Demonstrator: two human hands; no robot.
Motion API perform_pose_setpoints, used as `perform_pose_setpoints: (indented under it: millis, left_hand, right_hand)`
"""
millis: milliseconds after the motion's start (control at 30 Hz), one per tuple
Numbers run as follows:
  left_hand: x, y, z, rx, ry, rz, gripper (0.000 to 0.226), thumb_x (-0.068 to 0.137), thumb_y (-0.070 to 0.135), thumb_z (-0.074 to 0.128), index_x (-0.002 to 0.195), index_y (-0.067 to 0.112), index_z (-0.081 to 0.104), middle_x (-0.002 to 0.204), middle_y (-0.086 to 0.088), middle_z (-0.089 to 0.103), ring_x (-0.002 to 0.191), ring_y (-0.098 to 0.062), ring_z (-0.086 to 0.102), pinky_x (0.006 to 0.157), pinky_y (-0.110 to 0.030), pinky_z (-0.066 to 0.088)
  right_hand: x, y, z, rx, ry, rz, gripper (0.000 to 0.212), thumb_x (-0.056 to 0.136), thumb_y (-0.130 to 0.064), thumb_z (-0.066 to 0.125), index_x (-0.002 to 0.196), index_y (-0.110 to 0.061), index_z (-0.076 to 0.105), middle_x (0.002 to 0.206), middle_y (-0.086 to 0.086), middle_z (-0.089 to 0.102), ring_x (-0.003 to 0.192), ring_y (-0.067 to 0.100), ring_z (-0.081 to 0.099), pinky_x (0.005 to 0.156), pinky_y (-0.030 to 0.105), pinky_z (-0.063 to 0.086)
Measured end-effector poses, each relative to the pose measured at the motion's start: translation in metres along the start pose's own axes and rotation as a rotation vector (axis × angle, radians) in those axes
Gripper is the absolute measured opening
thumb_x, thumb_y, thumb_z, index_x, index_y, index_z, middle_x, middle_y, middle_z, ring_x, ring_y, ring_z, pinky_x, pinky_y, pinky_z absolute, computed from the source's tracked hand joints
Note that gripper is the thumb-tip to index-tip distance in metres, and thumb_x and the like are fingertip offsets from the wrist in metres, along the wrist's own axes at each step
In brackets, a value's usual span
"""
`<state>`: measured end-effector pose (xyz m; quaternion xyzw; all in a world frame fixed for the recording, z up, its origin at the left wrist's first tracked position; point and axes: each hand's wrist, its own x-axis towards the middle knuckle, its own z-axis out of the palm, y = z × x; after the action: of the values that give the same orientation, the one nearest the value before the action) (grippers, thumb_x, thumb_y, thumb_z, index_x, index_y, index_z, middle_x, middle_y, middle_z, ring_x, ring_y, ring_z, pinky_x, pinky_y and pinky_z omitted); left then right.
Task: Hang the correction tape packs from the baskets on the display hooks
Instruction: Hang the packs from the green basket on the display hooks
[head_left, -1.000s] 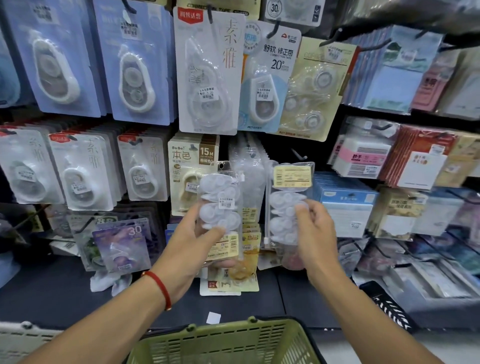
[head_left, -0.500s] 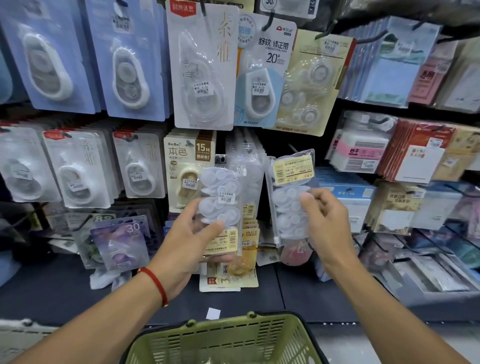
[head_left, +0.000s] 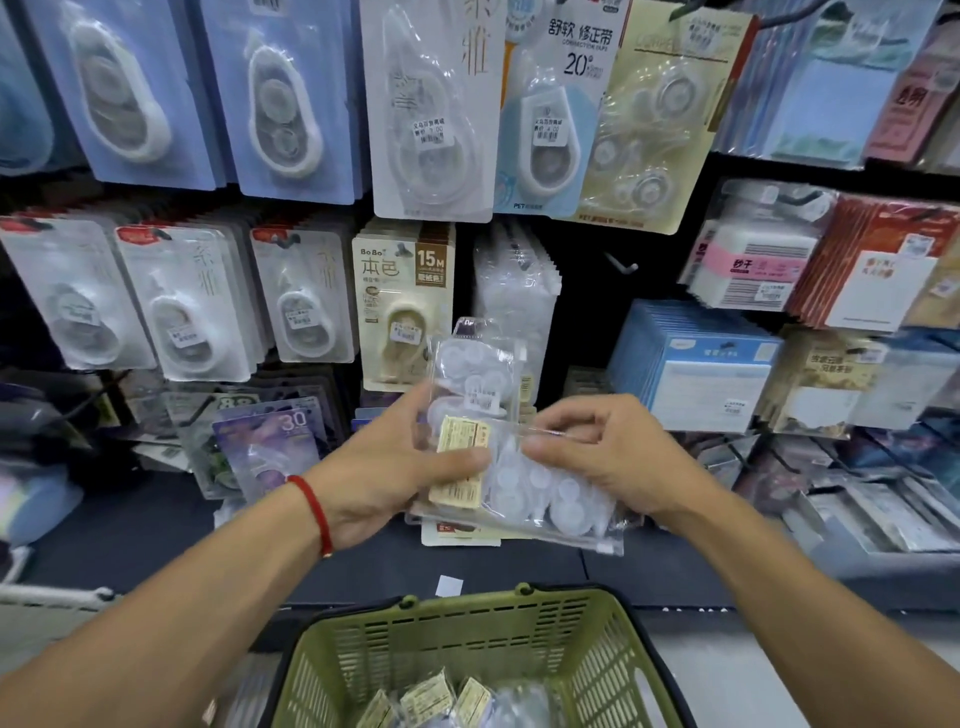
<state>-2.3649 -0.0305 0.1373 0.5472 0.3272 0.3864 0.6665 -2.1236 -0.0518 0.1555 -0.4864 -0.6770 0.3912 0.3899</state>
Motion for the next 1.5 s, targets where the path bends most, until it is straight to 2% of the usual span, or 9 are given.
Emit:
perform_pose_setpoints:
  millis: [133, 233, 300, 433, 600, 733, 900, 1033, 1500]
  left_hand:
    - [0.004, 0.001, -0.003, -0.153, 0.121, 0.04, 0.062, 0.08, 0.0, 0.076, 0.135, 0.02, 0.056, 0.122, -0.014, 0.077, 0.11, -0.03, 0.076, 0.079, -0.042, 0.066]
    - [0.007, 0.001, -0.007, -0.281, 0.253, 0.106, 0.063, 0.073, 0.003, 0.077, 0.129, 0.02, 0.055, 0.118, -0.014, 0.078, 0.103, -0.029, 0.078, 0.073, -0.041, 0.067]
    - [0.007, -0.004, -0.005, -0.246, 0.261, 0.128, 0.065, 0.072, 0.006, 0.08, 0.13, 0.023, 0.055, 0.119, -0.011, 0.078, 0.106, -0.028, 0.077, 0.076, -0.043, 0.067]
    - [0.007, -0.016, 0.007, -0.04, 0.185, 0.168, 0.076, 0.066, 0.005, 0.088, 0.131, 0.028, 0.056, 0.122, -0.004, 0.078, 0.109, -0.025, 0.077, 0.078, -0.037, 0.065]
    - [0.008, -0.022, 0.021, 0.073, 0.107, 0.177, 0.074, 0.076, -0.003, 0.088, 0.134, 0.03, 0.056, 0.127, 0.004, 0.075, 0.117, -0.019, 0.073, 0.086, -0.032, 0.063]
    - [0.008, -0.019, 0.021, 0.083, 0.166, 0.192, 0.068, 0.082, -0.001, 0.085, 0.136, 0.027, 0.055, 0.125, 0.004, 0.076, 0.116, -0.017, 0.073, 0.088, -0.03, 0.062]
    - [0.01, -0.012, 0.014, 0.078, 0.293, 0.178, 0.051, 0.096, -0.003, 0.069, 0.13, 0.035, 0.062, 0.119, 0.006, 0.078, 0.117, -0.019, 0.072, 0.101, -0.043, 0.056]
    - [0.01, -0.009, 0.012, 0.068, 0.321, 0.161, 0.05, 0.097, -0.005, 0.064, 0.124, 0.037, 0.065, 0.114, 0.004, 0.079, 0.114, -0.024, 0.072, 0.099, -0.054, 0.057]
    - [0.003, -0.004, 0.015, 0.099, 0.281, 0.219, 0.049, 0.084, 0.012, 0.075, 0.116, 0.049, 0.07, 0.124, 0.006, 0.076, 0.125, -0.021, 0.067, 0.111, -0.058, 0.049]
  right_hand:
    - [0.006, 0.011, -0.018, 0.293, 0.271, 0.087, 0.044, 0.068, -0.048, 0.086, 0.098, -0.016, 0.081, 0.089, 0.006, 0.079, 0.075, 0.014, 0.071, 0.062, 0.021, 0.056]
    - [-0.002, 0.022, -0.02, 0.476, 0.086, 0.298, 0.065, 0.078, -0.051, 0.087, 0.119, -0.003, 0.071, 0.111, 0.019, 0.077, 0.09, 0.033, 0.077, 0.072, 0.038, 0.065]
    - [-0.005, 0.027, -0.006, 0.505, -0.026, 0.298, 0.06, 0.084, -0.041, 0.083, 0.122, 0.002, 0.066, 0.118, 0.023, 0.076, 0.101, 0.037, 0.077, 0.079, 0.039, 0.065]
    - [0.006, 0.016, 0.006, 0.684, 0.276, 0.142, 0.034, 0.085, -0.027, 0.079, 0.109, -0.004, 0.072, 0.109, 0.016, 0.08, 0.091, 0.023, 0.078, 0.072, 0.026, 0.061]
    - [0.008, 0.003, 0.014, 0.521, 0.342, 0.11, 0.014, 0.105, -0.023, 0.064, 0.105, -0.011, 0.071, 0.098, 0.008, 0.08, 0.085, 0.025, 0.075, 0.065, 0.032, 0.062]
    - [0.01, 0.001, 0.013, 0.453, 0.439, 0.1, 0.02, 0.106, -0.028, 0.061, 0.098, -0.014, 0.073, 0.107, 0.016, 0.078, 0.102, 0.046, 0.074, 0.08, 0.061, 0.059]
    - [0.02, 0.005, -0.03, 0.126, 0.754, -0.021, 0.031, 0.111, -0.038, 0.049, 0.09, -0.016, 0.056, 0.07, -0.017, 0.051, 0.063, 0.002, 0.046, 0.064, 0.026, 0.044]
    - [0.024, 0.011, -0.043, -0.024, 0.725, -0.077, 0.035, 0.11, -0.037, 0.051, 0.081, -0.019, 0.049, 0.063, -0.019, 0.041, 0.059, 0.0, 0.035, 0.056, 0.015, 0.033]
    - [0.033, 0.012, -0.042, -0.043, 0.798, 0.072, 0.041, 0.105, -0.042, 0.057, 0.081, -0.009, 0.062, 0.063, -0.012, 0.048, 0.059, 0.007, 0.042, 0.062, 0.031, 0.037]
